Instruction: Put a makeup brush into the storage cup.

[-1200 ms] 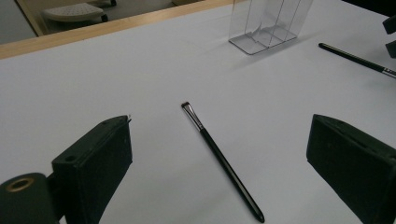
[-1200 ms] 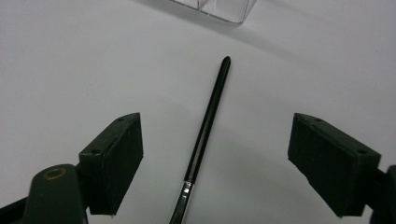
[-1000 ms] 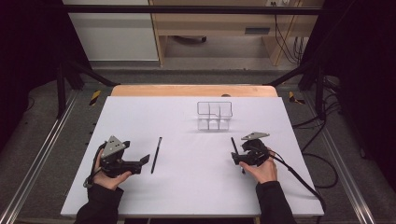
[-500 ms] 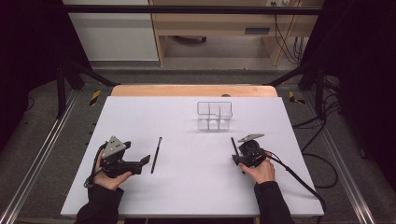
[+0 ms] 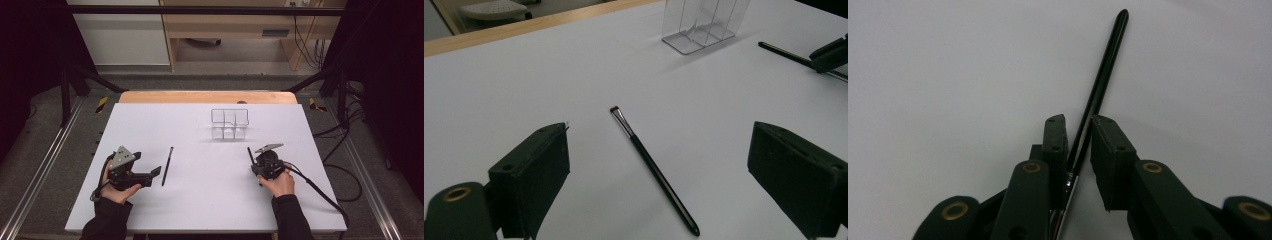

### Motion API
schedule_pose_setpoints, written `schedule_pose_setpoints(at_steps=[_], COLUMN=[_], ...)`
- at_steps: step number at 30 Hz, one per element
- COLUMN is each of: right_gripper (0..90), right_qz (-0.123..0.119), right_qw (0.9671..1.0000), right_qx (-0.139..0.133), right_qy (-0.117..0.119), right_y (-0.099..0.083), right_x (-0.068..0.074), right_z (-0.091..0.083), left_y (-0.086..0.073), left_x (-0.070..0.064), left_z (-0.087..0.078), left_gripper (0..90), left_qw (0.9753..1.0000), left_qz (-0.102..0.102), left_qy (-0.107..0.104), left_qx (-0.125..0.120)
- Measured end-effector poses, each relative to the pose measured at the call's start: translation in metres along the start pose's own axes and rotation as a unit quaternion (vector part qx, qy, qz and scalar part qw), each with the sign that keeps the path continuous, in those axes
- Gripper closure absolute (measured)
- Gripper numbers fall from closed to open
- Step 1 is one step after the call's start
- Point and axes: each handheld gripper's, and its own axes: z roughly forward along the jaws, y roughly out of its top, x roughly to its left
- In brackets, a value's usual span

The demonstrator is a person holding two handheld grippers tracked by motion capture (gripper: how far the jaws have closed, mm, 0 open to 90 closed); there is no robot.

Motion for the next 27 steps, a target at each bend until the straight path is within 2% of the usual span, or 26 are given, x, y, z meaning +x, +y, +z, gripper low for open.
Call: schedule_pose_setpoints(at_steps=[10, 20, 25, 26, 27], right_gripper=[82.1, 83.5, 74.2, 70.6, 70.6], right_qz=[0.0, -0.012, -0.016, -0.014, -0.014], right_qw=[1.0, 0.9999, 0.9998, 0.9999, 0.9999], right_qx=[0.005, 0.009, 0.006, 0.006, 0.006], right_qy=[0.003, 0.007, -0.006, -0.004, -0.004], right_y=[0.0002, -0.0003, 0.0005, 0.0017, 0.0017], right_x=[-0.0007, -0.0013, -0.0021, -0.0033, -0.0033], right_z=[-0.001, -0.0016, -0.0049, -0.0093, -0.0093], left_y=[0.0001, -0.0002, 0.0005, 0.0006, 0.0006], left_x=[-0.0004, -0.0017, -0.0016, -0.0015, -0.0014], left_z=[-0.0002, 0.0009, 0.0002, 0.0002, 0.0003], left_gripper=[9.6, 10.0, 9.9, 9.8, 9.8], left_qw=[1.0, 1.0, 1.0, 1.0, 1.0], left_qz=[0.002, 0.003, 0.002, 0.002, 0.002], left_qy=[-0.002, -0.006, -0.007, -0.007, -0.007], left_qx=[0.001, 0.003, 0.002, 0.002, 0.003])
